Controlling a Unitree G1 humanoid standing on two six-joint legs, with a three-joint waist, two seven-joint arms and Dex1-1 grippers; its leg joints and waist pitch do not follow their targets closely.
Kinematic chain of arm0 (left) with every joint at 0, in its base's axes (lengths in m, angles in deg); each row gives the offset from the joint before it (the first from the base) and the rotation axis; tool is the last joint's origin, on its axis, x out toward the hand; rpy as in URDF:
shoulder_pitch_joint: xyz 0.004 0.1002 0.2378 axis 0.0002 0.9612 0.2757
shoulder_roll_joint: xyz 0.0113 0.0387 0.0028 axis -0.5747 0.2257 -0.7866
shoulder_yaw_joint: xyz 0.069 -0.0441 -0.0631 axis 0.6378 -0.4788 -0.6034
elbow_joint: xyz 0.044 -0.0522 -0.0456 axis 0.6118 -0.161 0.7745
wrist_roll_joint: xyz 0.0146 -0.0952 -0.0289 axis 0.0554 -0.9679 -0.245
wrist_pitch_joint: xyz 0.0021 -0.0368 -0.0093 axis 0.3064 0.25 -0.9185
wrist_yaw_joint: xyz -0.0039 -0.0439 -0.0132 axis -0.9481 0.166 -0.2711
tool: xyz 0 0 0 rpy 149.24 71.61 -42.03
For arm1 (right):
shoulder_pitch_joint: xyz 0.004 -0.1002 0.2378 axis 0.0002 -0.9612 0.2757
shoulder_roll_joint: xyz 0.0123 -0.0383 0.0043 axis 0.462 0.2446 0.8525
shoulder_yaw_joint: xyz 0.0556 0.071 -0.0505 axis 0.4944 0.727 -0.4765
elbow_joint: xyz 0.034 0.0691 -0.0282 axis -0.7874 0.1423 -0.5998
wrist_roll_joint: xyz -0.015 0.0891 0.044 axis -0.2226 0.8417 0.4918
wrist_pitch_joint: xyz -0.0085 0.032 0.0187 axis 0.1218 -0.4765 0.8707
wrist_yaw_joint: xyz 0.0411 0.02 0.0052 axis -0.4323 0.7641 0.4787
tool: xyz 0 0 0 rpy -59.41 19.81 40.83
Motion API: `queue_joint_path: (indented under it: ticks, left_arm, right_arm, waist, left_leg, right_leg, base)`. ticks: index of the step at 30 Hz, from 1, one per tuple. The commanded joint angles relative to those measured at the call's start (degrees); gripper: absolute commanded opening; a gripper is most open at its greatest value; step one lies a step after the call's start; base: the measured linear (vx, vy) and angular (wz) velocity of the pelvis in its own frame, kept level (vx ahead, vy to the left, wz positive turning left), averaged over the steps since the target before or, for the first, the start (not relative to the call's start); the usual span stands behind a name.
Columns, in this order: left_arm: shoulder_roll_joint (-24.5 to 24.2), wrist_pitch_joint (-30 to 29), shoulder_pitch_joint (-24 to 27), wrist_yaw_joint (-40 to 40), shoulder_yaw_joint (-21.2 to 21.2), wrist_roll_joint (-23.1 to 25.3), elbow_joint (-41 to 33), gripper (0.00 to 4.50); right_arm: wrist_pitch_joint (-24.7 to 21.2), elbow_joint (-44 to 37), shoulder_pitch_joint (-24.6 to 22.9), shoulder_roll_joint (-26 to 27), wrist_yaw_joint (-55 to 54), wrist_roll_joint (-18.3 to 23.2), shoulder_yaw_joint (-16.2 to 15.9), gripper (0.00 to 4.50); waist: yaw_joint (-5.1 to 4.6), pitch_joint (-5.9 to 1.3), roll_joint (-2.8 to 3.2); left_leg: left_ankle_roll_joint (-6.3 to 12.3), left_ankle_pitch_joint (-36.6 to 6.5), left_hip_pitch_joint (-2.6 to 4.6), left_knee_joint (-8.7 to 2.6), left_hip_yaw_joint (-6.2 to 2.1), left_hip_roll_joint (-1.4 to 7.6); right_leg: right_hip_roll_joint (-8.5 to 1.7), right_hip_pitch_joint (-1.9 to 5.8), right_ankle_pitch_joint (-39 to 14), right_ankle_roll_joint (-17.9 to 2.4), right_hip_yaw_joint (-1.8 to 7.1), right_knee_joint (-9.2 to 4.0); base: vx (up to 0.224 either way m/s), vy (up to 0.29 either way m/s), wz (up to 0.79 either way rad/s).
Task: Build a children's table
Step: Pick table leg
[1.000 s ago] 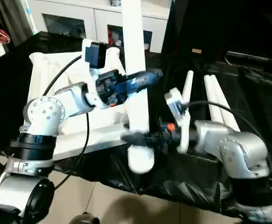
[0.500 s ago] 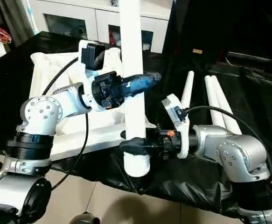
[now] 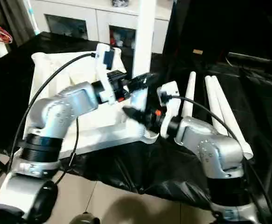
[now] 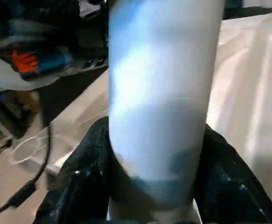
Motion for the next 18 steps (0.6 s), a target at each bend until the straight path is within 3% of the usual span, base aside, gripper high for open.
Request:
queue_joint_path:
  ticks: [1,5,6,10,11,18]
  left_arm:
    - [0.71,1.46,-0.99,4.55,-1.19,2.39,-0.51,2.72]
    - [1.89,3.63,-1.26,6.33,-1.36,2.88,-0.68,2.59]
    - [2.05,3.76,-1.31,6.88,-1.29,2.92,-0.75,2.29]
    - [2.06,4.07,-1.44,7.51,-0.89,3.81,-0.6,2.19]
    - [1.87,4.23,-1.35,6.87,-0.43,3.97,-0.72,1.97]
    - [0.94,5.41,-0.5,4.1,2.85,4.65,-2.88,1.89]
  right_arm:
    - [1.38,-1.8,0.43,0.4,-1.23,-0.44,0.25,1.9]
    - [1.33,-2.22,0.0,1.33,-2.36,-0.79,-0.16,1.89]
    - [1.23,-2.38,-0.14,1.43,-2.72,-0.82,-0.21,1.89]
    - [0.54,-2.83,-0.48,1.29,-2.75,-0.83,-0.18,1.89]
    - [0.4,-3.16,-0.78,0.94,-2.56,-0.72,-0.23,1.89]
    - [0.51,-3.86,-1.32,-0.69,-1.56,-1.52,-1.28,1.89]
  waist:
    - [-0.1,-4.64,-0.29]
    - [-0.35,-4.57,-0.37]
    - [-0.38,-4.54,-0.33]
    - [-0.57,-4.54,-0.22]
    - [-0.53,-4.58,-0.2]
    - [-0.59,-4.55,-0.29]
  left_leg:
    - [2.56,-1.28,0.83,-3.34,-2.1,4.74]
    - [2.86,-1.48,0.76,-3.36,-2.12,4.65]
    - [2.86,-1.58,0.76,-3.37,-2.1,4.65]
    - [2.83,-1.56,0.83,-3.37,-2.14,4.69]
    - [2.91,-1.43,0.86,-3.35,-2.14,4.72]
    - [2.8,-1.59,0.89,-3.41,-2.16,4.83]
  right_leg:
    - [-8.32,3.51,-5.62,-5.87,4.48,-4.08]
    - [-8.23,3.48,-6.94,-4.92,4.41,-4.31]
    - [-8.25,3.44,-7.14,-4.86,4.41,-4.32]
    - [-8.11,3.32,-6.84,-4.79,4.42,-4.26]
    - [-8.14,3.32,-6.56,-4.7,4.44,-4.26]
    - [-8.14,3.34,-6.32,-4.68,4.47,-4.17]
  base:
    - [0.0,0.0,0.0]
    - [0.0,0.0,0.0]
    - [0.0,0.0,0.0]
    - [0.0,0.0,0.0]
    - [0.0,0.0,0.0]
    - [0.0,0.0,0.0]
